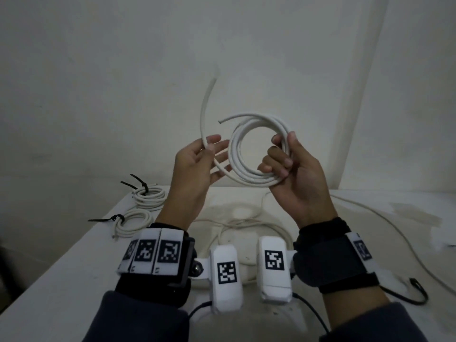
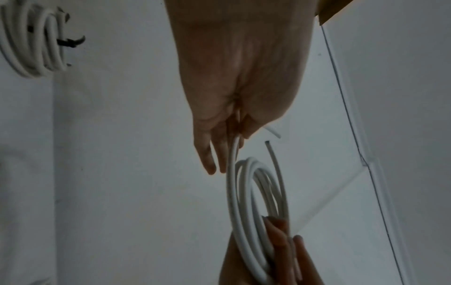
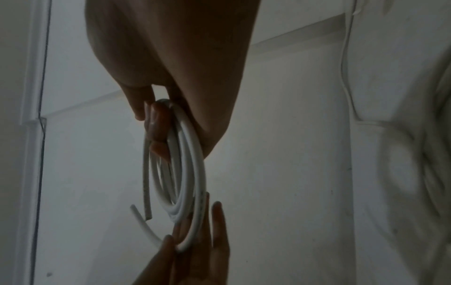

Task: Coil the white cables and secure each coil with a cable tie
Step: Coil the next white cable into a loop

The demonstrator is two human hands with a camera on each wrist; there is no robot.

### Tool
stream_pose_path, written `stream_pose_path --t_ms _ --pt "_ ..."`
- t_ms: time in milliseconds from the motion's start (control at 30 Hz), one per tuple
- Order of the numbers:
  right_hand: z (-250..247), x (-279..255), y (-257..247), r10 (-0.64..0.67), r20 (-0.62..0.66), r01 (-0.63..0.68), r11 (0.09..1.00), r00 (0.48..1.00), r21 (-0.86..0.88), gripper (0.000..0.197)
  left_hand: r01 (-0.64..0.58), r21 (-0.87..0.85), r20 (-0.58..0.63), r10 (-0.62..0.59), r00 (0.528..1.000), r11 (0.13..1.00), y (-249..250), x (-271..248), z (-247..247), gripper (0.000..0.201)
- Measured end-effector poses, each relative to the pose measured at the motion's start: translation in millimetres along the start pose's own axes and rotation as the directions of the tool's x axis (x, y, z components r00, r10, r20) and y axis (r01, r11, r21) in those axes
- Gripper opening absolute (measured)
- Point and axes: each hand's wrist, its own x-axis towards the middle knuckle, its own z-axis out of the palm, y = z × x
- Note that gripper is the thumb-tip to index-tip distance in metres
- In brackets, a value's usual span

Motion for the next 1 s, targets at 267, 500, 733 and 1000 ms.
stream_pose_path --t_ms 267,500,733,1000 --pt "3 0 14 0.132 0.058 -0.131 0.991 0.990 -0.023 0.031 0.022 -0.133 0.151 -0.001 0.989 0.991 12 -5 -6 0.028" --pt "3 -2 11 0.161 0.079 -0.156 0.985 0.984 -0.072 0.033 0.178 -0.290 0.263 -0.101 0.960 0.940 11 -2 -6 0.020" --pt "8 -4 15 0.141 0.053 -0.132 0.980 0.989 -0.150 0.039 0.139 -0.205 0.160 -0.107 0.981 0.969 10 -2 1 0.032" --pt "8 -5 16 0.163 0.142 -0.131 0.969 0.976 -0.211 0.045 0.094 -0.077 0.080 -0.088 0.993 0.993 11 -2 3 0.030"
